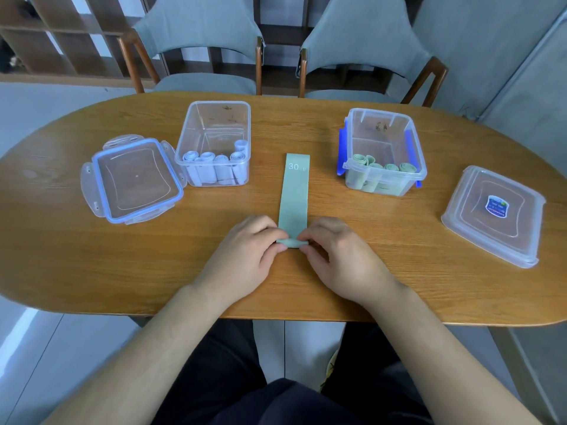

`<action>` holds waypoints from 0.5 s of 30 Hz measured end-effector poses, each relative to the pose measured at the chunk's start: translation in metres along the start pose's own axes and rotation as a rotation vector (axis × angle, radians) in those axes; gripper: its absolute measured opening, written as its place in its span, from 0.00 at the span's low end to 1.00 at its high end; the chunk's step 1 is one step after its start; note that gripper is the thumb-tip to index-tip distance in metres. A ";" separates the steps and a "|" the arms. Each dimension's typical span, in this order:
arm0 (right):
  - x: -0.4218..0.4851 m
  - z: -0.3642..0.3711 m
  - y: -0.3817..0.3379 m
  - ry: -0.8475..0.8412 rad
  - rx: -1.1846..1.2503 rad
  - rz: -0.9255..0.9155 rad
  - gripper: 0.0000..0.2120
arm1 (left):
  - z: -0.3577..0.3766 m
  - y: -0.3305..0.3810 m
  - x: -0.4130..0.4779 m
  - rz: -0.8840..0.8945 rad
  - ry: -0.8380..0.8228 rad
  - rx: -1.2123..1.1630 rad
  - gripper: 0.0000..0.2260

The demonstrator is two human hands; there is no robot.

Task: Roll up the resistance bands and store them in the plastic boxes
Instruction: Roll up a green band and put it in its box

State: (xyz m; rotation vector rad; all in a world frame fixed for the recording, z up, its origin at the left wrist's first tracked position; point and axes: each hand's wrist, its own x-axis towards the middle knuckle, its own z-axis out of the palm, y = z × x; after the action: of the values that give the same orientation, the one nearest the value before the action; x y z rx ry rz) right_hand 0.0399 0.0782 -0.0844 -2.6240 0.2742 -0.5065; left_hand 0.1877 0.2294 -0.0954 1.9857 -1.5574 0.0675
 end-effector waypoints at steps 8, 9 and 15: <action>-0.019 -0.003 -0.011 0.003 0.004 -0.008 0.05 | -0.002 0.011 -0.022 0.057 -0.013 -0.028 0.06; -0.017 -0.003 -0.010 0.004 -0.011 -0.004 0.05 | -0.001 0.010 -0.021 0.058 -0.014 -0.022 0.07; -0.014 -0.006 -0.008 0.031 -0.025 -0.011 0.07 | -0.001 0.002 -0.009 0.058 -0.019 0.013 0.10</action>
State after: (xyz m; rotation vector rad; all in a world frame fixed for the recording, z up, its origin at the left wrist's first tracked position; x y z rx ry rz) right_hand 0.0259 0.0863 -0.0802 -2.6447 0.2774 -0.5516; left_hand 0.1831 0.2377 -0.0976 1.9567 -1.6303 0.0826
